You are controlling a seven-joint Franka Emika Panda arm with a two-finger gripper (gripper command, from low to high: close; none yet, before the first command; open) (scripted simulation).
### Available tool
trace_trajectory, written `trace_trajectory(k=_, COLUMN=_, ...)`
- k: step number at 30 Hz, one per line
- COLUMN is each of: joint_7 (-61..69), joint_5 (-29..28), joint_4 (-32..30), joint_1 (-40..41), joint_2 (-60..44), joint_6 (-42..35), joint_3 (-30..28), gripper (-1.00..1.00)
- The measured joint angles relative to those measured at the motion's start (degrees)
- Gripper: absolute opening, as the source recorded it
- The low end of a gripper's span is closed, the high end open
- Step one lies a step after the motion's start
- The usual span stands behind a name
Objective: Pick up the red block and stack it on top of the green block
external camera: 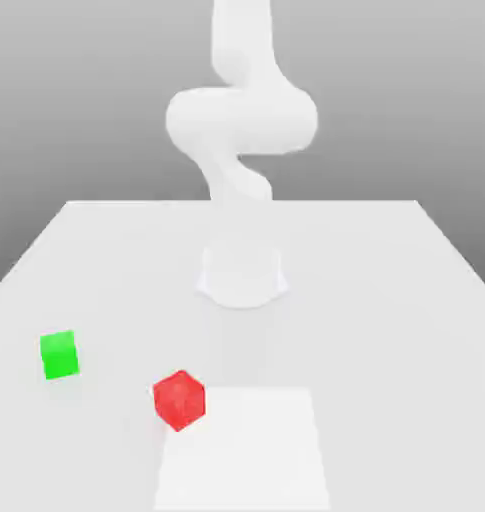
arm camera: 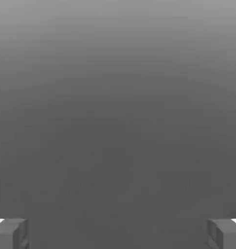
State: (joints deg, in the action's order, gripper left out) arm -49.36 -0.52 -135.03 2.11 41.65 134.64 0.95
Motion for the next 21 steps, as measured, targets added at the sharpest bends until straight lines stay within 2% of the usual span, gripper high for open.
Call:
trace_trajectory(k=11, joint_7=-18.01, joint_5=-2.13, joint_4=-16.32, joint_1=9.53, joint_2=-22.31, joint_6=14.82, joint_3=2.37, gripper=0.00)
trace_trajectory(k=17, joint_7=-26.81, joint_5=-0.25, joint_4=-26.14, joint_1=13.08, joint_2=-36.40, joint_6=24.17, joint_3=1.47, gripper=0.00)
trace_trajectory(k=21, joint_7=-28.45, joint_5=0.26, joint_4=-27.07, joint_1=13.48, joint_2=-44.93, joint_6=31.01, joint_3=1.04, gripper=0.00)
